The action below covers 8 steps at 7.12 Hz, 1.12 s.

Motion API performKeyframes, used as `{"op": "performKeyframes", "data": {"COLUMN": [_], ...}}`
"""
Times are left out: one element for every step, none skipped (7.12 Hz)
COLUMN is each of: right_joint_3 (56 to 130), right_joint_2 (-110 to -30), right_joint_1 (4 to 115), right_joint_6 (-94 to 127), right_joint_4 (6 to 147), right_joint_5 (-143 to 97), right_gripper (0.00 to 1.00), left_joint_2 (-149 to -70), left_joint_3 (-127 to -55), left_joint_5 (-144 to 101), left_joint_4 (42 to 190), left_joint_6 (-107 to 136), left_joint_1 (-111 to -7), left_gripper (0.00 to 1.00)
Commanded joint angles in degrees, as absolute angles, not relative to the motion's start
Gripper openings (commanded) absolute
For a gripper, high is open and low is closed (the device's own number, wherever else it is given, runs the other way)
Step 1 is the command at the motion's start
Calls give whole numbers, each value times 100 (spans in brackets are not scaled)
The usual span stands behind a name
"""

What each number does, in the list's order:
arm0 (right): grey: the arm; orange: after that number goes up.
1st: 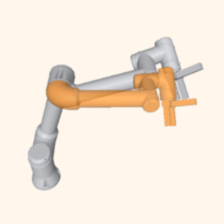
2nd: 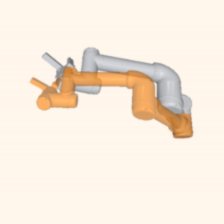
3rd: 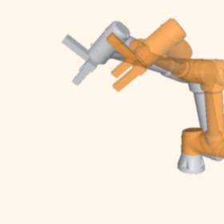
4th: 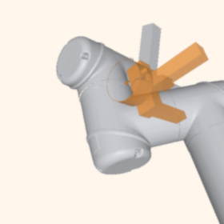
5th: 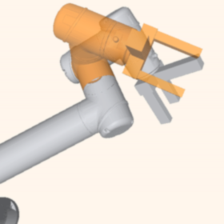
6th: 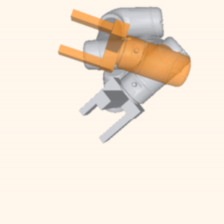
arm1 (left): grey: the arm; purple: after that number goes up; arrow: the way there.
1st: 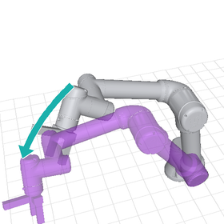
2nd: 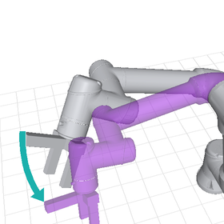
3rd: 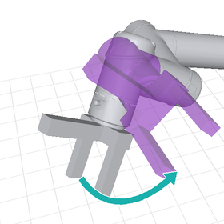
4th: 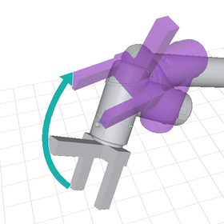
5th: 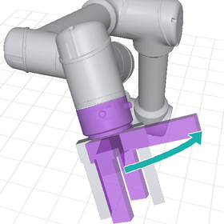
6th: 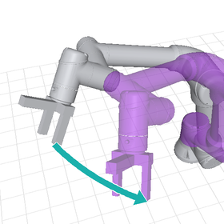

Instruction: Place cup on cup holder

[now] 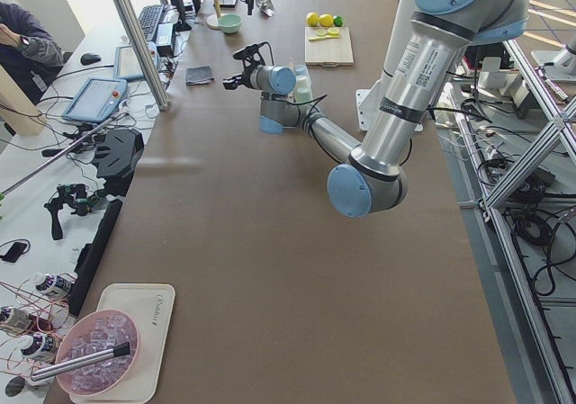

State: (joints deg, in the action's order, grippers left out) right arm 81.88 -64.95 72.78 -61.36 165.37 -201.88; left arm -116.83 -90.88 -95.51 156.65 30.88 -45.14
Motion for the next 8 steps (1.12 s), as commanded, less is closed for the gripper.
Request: {"op": "performKeyframes", "data": {"right_joint_3": [8218, 8192, 8139, 8104, 8104, 8104, 8121, 8130], "right_joint_2": [-6267, -6301, -6467, -6651, -6758, -6828, -6846, -6847], "right_joint_1": [7348, 7348, 7382, 7522, 7724, 7830, 7892, 7893], "right_joint_6": [-6143, -6161, -6413, -6808, -6872, -6873, -6830, -6777], "right_joint_4": [17276, 17340, 17315, 17306, 17314, 17314, 17428, 17681], "right_joint_5": [-19592, -19478, -19363, -19197, -18847, -18696, -18590, -18624], "right_gripper": [100, 100, 100, 100, 100, 100, 100, 100], "left_joint_2": [-11628, -11611, -11584, -11497, -11200, -10988, -10751, -10410], "left_joint_3": [-9097, -9123, -9149, -9297, -9743, -10104, -10351, -10414], "left_joint_5": [-10297, -10692, -10922, -11334, -11390, -11417, -11695, -11916], "left_joint_4": [13737, 12954, 12120, 11154, 10170, 9142, 8532, 8473], "left_joint_6": [3085, 3111, 3120, 3129, 3129, 3103, 2963, 2353], "left_joint_1": [-5270, -5517, -5789, -6009, -6160, -6431, -6712, -7063], "left_gripper": [97, 97, 97, 97, 97, 97, 97, 97]}}
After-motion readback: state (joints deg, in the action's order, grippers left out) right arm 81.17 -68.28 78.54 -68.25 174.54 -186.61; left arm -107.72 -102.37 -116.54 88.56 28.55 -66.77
